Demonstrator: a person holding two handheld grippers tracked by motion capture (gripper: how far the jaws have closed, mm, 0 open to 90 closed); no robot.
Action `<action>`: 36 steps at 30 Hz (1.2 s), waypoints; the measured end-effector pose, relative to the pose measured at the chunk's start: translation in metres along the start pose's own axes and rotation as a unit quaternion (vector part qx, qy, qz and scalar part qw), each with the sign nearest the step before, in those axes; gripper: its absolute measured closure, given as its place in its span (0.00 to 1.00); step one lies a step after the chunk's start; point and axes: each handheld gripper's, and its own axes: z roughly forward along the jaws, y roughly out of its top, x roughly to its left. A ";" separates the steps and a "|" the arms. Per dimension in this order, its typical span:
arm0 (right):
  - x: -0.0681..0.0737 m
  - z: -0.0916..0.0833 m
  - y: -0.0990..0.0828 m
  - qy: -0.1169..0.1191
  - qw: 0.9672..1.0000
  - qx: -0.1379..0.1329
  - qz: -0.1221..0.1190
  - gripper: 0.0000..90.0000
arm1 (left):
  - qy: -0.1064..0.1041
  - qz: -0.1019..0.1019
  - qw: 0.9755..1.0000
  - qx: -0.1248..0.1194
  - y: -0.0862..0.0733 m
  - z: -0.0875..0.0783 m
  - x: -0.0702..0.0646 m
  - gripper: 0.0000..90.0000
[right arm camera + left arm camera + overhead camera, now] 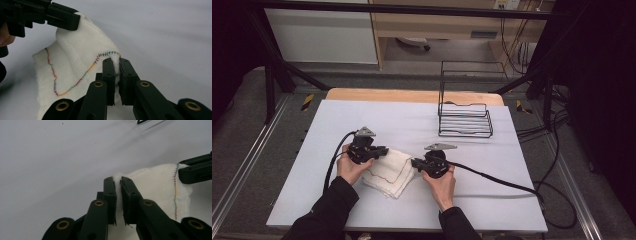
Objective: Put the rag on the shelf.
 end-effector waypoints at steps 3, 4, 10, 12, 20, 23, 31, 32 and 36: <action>0.005 -0.006 0.004 0.001 1.000 -0.010 -0.019 0.94 | 0.005 0.003 1.000 -0.013 0.001 -0.008 -0.003 0.92; 0.007 -0.007 0.005 0.002 1.000 -0.015 -0.027 0.94 | 0.004 0.003 1.000 -0.017 0.002 -0.011 -0.003 0.92; 0.017 -0.018 0.015 0.009 0.997 -0.048 -0.053 0.94 | 0.006 0.002 0.998 -0.055 0.004 -0.033 -0.005 0.92; 0.020 -0.021 0.019 0.011 0.996 -0.060 -0.062 0.94 | 0.010 0.002 0.998 -0.069 0.004 -0.039 -0.007 0.92; 0.031 -0.035 0.031 0.020 0.991 -0.098 -0.094 0.94 | 0.019 0.005 0.993 -0.120 0.006 -0.060 -0.012 0.92; 0.033 -0.039 0.035 0.022 0.988 -0.113 -0.098 0.94 | 0.020 0.007 0.990 -0.140 0.007 -0.065 -0.015 0.92; 0.034 -0.053 0.042 0.021 0.984 -0.138 -0.114 0.94 | 0.020 0.013 0.984 -0.174 0.011 -0.074 -0.025 0.92; 0.035 -0.055 0.043 0.021 0.983 -0.140 -0.117 0.94 | 0.021 0.014 0.984 -0.177 0.011 -0.075 -0.026 0.92; 0.035 -0.062 0.048 0.017 0.981 -0.149 -0.126 0.94 | 0.021 0.014 0.981 -0.191 0.014 -0.079 -0.032 0.92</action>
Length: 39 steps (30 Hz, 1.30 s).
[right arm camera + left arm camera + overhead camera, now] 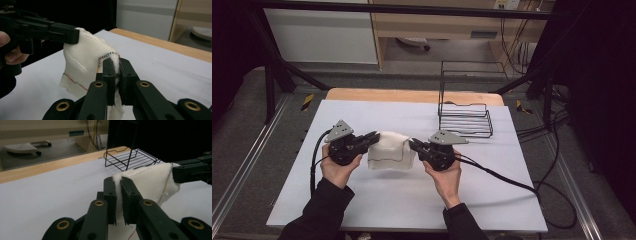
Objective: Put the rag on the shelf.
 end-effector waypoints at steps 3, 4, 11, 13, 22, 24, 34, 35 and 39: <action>-0.001 -0.005 0.006 -0.002 1.000 -0.007 -0.009 0.94 | 0.002 0.000 1.000 -0.013 0.004 -0.002 -0.004 0.92; -0.001 -0.006 0.008 -0.002 1.000 -0.011 -0.011 0.95 | 0.003 0.000 1.000 -0.018 0.005 -0.002 -0.006 0.92; -0.003 -0.016 0.017 -0.005 0.999 -0.027 -0.019 0.95 | 0.003 -0.002 0.999 -0.043 0.014 -0.001 -0.013 0.92; -0.004 -0.019 0.019 -0.009 0.999 -0.031 -0.024 0.95 | 0.003 0.001 0.999 -0.049 0.017 0.000 -0.016 0.92; -0.007 -0.036 0.030 -0.019 0.998 -0.059 -0.034 0.95 | 0.000 0.011 0.997 -0.081 0.026 0.003 -0.028 0.92; -0.008 -0.039 0.031 -0.019 0.997 -0.063 -0.036 0.95 | 0.002 0.016 0.996 -0.087 0.029 0.004 -0.031 0.92; -0.014 -0.053 0.041 -0.031 0.995 -0.084 -0.040 0.95 | -0.008 0.015 0.994 -0.110 0.040 0.010 -0.040 0.92; -0.015 -0.054 0.042 -0.033 0.995 -0.086 -0.040 0.95 | -0.009 0.016 0.993 -0.113 0.042 0.011 -0.041 0.92; -0.017 -0.059 0.046 -0.038 0.994 -0.093 -0.042 0.95 | -0.011 0.013 0.993 -0.119 0.047 0.015 -0.043 0.92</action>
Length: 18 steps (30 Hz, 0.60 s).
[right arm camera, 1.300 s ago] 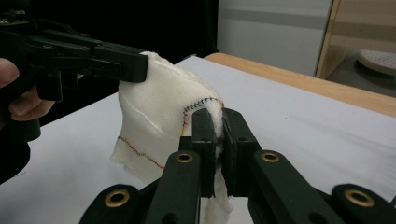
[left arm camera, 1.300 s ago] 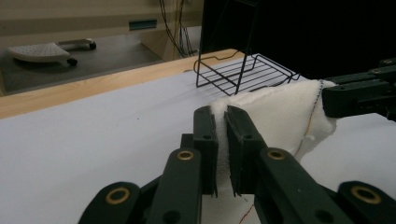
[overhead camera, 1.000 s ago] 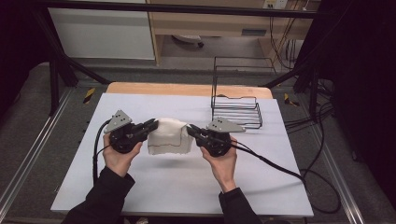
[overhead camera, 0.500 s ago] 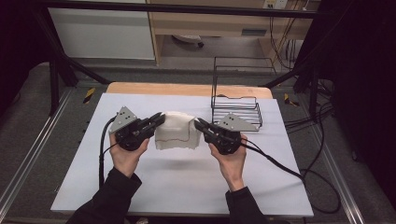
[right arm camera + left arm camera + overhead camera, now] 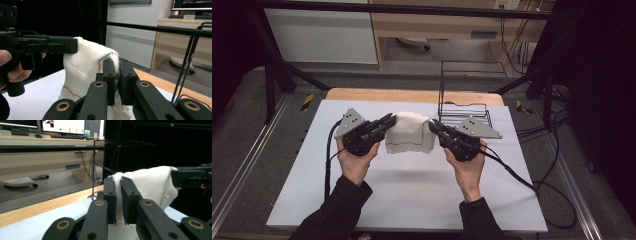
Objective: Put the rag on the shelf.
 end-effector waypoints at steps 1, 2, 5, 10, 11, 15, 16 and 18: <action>-0.001 -0.001 0.001 -0.002 1.000 -0.003 -0.001 0.95 | 0.000 -0.001 1.000 -0.002 0.001 0.002 -0.001 0.92; -0.002 -0.001 0.002 -0.003 1.000 -0.007 -0.001 0.95 | -0.001 0.000 1.000 -0.002 0.002 0.003 -0.001 0.92; -0.004 -0.004 0.005 -0.006 1.000 -0.013 0.001 0.95 | -0.004 0.000 1.000 -0.008 0.006 0.006 -0.003 0.92; -0.008 -0.008 0.011 -0.011 1.000 -0.019 -0.001 0.95 | -0.005 0.002 1.000 -0.017 0.013 0.011 -0.006 0.92; -0.009 -0.009 0.012 -0.012 1.000 -0.022 -0.001 0.95 | -0.005 0.004 1.000 -0.019 0.014 0.012 -0.006 0.92; -0.012 -0.010 0.017 -0.017 0.999 -0.029 0.001 0.95 | -0.006 -0.002 1.000 -0.028 0.019 0.017 -0.008 0.92; -0.013 -0.010 0.018 -0.019 0.999 -0.033 0.000 0.95 | -0.006 -0.004 1.000 -0.030 0.021 0.018 -0.008 0.92; -0.016 -0.010 0.020 -0.021 0.999 -0.036 0.000 0.95 | -0.006 -0.001 0.999 -0.032 0.025 0.020 -0.009 0.92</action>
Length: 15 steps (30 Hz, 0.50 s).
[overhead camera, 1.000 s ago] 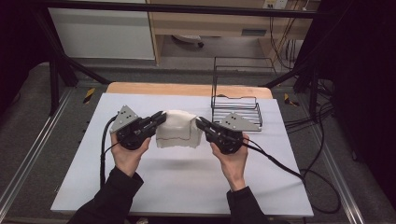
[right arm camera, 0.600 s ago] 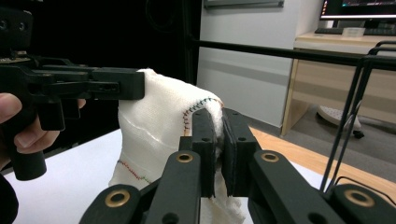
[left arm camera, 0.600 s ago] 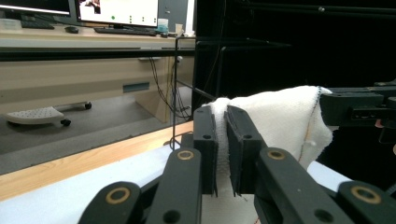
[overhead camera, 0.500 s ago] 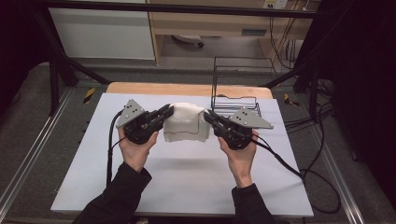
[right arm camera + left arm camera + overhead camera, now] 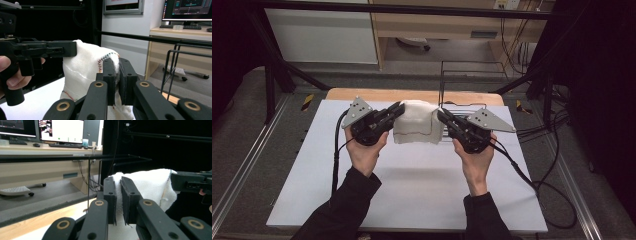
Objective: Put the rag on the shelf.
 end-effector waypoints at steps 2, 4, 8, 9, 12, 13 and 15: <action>-0.002 0.000 0.003 -0.002 1.000 -0.002 0.001 0.95 | 0.000 0.001 1.000 -0.004 0.003 0.003 0.000 0.92; -0.004 -0.001 0.005 -0.004 1.000 -0.005 0.001 0.95 | -0.001 0.000 1.000 -0.007 0.006 0.005 -0.001 0.92; -0.009 -0.002 0.011 -0.010 1.000 -0.011 0.000 0.95 | -0.002 -0.001 1.000 -0.014 0.010 0.012 -0.004 0.92; -0.010 -0.002 0.012 -0.012 1.000 -0.014 -0.002 0.95 | -0.003 -0.002 1.000 -0.016 0.011 0.013 -0.004 0.92; -0.013 -0.004 0.015 -0.017 1.000 -0.018 -0.003 0.95 | -0.004 -0.002 1.000 -0.021 0.014 0.018 -0.006 0.92; -0.014 -0.004 0.016 -0.018 1.000 -0.019 -0.003 0.95 | -0.004 -0.003 1.000 -0.022 0.015 0.019 -0.007 0.92; -0.017 -0.005 0.018 -0.021 1.000 -0.021 -0.003 0.95 | -0.006 -0.002 1.000 -0.025 0.017 0.022 -0.007 0.92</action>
